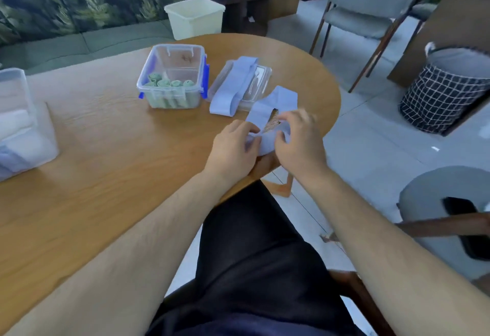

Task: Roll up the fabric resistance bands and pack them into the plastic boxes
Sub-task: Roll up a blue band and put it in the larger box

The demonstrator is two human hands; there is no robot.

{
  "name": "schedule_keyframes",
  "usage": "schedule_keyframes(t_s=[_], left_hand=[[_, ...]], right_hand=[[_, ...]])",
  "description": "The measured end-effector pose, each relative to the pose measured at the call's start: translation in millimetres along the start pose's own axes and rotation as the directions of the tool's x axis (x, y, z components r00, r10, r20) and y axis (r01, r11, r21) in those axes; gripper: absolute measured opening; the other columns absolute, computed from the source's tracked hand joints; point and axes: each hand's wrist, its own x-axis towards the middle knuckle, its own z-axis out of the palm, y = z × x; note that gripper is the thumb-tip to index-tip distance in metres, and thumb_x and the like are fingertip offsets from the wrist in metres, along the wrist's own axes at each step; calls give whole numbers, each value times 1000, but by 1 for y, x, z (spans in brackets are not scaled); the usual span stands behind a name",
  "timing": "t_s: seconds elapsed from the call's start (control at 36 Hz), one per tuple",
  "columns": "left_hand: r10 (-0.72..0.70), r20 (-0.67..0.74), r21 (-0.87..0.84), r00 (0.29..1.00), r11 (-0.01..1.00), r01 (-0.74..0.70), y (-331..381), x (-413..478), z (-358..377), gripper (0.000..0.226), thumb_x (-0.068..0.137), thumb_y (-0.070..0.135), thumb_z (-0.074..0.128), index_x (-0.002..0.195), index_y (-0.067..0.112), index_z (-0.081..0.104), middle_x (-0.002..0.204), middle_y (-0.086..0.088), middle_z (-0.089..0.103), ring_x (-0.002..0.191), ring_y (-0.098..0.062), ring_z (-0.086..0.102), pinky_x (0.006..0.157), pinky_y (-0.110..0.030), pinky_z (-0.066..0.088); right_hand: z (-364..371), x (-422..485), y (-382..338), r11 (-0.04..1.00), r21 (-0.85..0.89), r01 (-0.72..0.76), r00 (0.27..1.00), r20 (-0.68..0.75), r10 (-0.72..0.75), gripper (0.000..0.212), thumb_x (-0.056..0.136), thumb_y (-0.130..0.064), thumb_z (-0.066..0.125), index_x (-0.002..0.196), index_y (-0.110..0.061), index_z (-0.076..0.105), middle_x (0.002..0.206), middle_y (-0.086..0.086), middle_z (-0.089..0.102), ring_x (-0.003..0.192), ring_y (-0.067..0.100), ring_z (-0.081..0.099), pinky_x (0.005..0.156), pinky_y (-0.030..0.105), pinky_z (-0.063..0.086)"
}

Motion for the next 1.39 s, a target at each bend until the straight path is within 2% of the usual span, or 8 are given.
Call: schedule_keyframes(t_s=[0.08,0.19,0.44,0.67,0.94,1.03,1.25,1.39], left_hand=[[-54,9,87,998,995,53,11,13,9,24,101,29,55,121,20,64,122,4,63,114,-19,56,93,-35,34],[-42,5,131,999,991,41,18,30,26,30,102,34,52,131,30,60,129,11,61,118,-18,54,88,-33,28],[31,-63,-80,998,996,-36,19,46,10,18,99,25,53,98,20,71,96,11,71,98,-14,64,90,-47,49],[-31,-234,-211,972,977,-19,18,29,-60,12,103,17,52,99,13,64,91,9,64,84,-4,57,71,-12,40],[-244,-460,-445,854,896,17,17,3,-171,11,101,22,60,113,22,60,83,10,62,73,2,57,67,-17,48],[-306,-486,-426,819,901,84,3,2,-197,9,101,25,61,93,22,63,74,9,62,68,-3,56,67,-32,50],[-315,-557,-330,769,933,143,-3,-21,-248,16,102,25,58,88,18,65,71,13,59,66,-3,50,62,-19,40],[-274,-559,-178,783,961,209,3,-43,-262,24,105,31,49,83,25,55,67,12,54,59,-1,46,55,-14,36]], right_hand=[[-1,9,17,984,-107,-142,987,55,149,40,89,-12,59,128,-8,60,128,13,58,123,36,46,104,41,37],[1,11,31,981,-129,-145,982,105,159,19,94,-16,55,105,-11,70,111,11,63,110,36,51,89,41,42],[-8,13,11,960,279,35,999,-2,-36,10,97,-17,59,99,-12,68,88,-3,64,86,18,58,77,32,48],[-25,26,-56,742,652,-155,970,243,-11,17,94,-28,71,107,-19,64,92,-2,70,80,3,63,72,16,49],[-14,61,-175,637,766,-81,955,243,-171,10,97,-26,68,98,-19,61,84,-7,64,71,-1,58,66,16,45],[-10,65,-206,613,789,-42,945,231,-232,11,97,-23,68,101,-15,62,85,-5,65,73,-3,59,67,15,46],[-1,66,-257,652,758,24,893,277,-355,23,100,-30,62,90,-10,66,74,3,60,71,19,59,64,40,59],[-13,54,-271,585,809,-61,867,333,-370,21,98,-21,65,98,0,67,86,24,64,69,18,63,57,35,57]])
